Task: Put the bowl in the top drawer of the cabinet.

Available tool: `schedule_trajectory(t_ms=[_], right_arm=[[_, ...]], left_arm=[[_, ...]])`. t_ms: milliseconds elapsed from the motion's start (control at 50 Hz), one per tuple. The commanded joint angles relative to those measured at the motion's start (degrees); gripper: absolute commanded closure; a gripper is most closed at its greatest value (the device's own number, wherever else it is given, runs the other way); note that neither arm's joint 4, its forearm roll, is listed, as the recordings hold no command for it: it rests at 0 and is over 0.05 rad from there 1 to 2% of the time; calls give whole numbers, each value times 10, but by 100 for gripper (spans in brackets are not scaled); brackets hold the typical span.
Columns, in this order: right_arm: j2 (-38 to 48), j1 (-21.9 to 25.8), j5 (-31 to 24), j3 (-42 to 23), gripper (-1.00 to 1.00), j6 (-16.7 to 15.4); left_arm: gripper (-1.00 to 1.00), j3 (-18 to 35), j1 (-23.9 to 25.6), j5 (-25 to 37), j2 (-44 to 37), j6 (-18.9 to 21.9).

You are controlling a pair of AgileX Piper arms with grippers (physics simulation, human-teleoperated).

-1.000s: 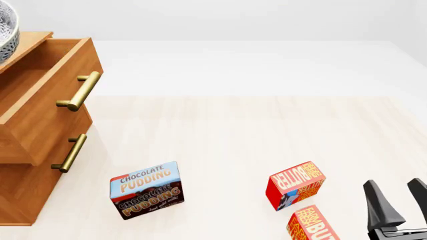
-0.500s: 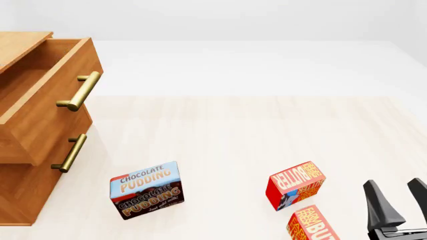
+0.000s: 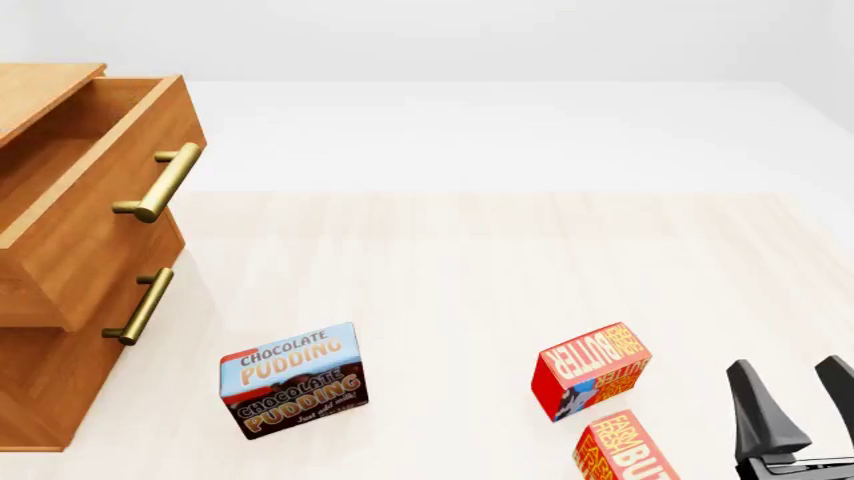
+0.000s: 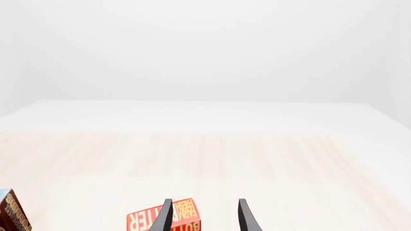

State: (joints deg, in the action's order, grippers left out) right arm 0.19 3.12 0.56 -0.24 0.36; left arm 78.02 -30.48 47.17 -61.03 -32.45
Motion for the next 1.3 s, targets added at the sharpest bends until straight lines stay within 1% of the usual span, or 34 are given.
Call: schedule_trajectory(t_ms=[20,120,240,280,340,380,440,520,600,660,920,1060,1180,1200,1300], right_arm=[[0,0,0,0,-100,0],[0,0,1,0,-100,-1],[0,0,1,0,-100,-1],[0,0,1,0,-100,-1],[-1,-1,1,0,-100,-1],[0,-1,1,0,-100,-1],[0,-1,1,0,-100,-1],[0,-2,1,0,-100,-1],[0,-2,1,0,-100,-1],[0,-2,0,0,-100,-2],[0,-2,0,0,-100,-2],[0,-2,0,0,-100,-2],[0,-3,0,0,-100,-2],[0,-3,0,0,-100,-3],[0,-3,0,0,-100,-3]], left_arm=[[100,2,-20,-6,-9,-7],[100,0,-26,-10,-15,-6],[100,-30,-22,-11,-17,-13],[100,-24,-26,-6,-28,-5],[100,-17,-26,-4,-36,-2],[100,-19,-22,-1,-37,-11],[100,-6,-31,-1,-51,-1],[100,6,-40,-2,-68,0],[100,10,-39,-1,-75,-13],[100,25,-47,-1,-89,-18],[100,27,-48,-4,-95,-27],[100,19,-37,-5,-88,-36],[100,15,-38,-7,-88,-33],[-100,17,-38,-6,-88,-33],[-100,23,-31,-5,-81,-34]])
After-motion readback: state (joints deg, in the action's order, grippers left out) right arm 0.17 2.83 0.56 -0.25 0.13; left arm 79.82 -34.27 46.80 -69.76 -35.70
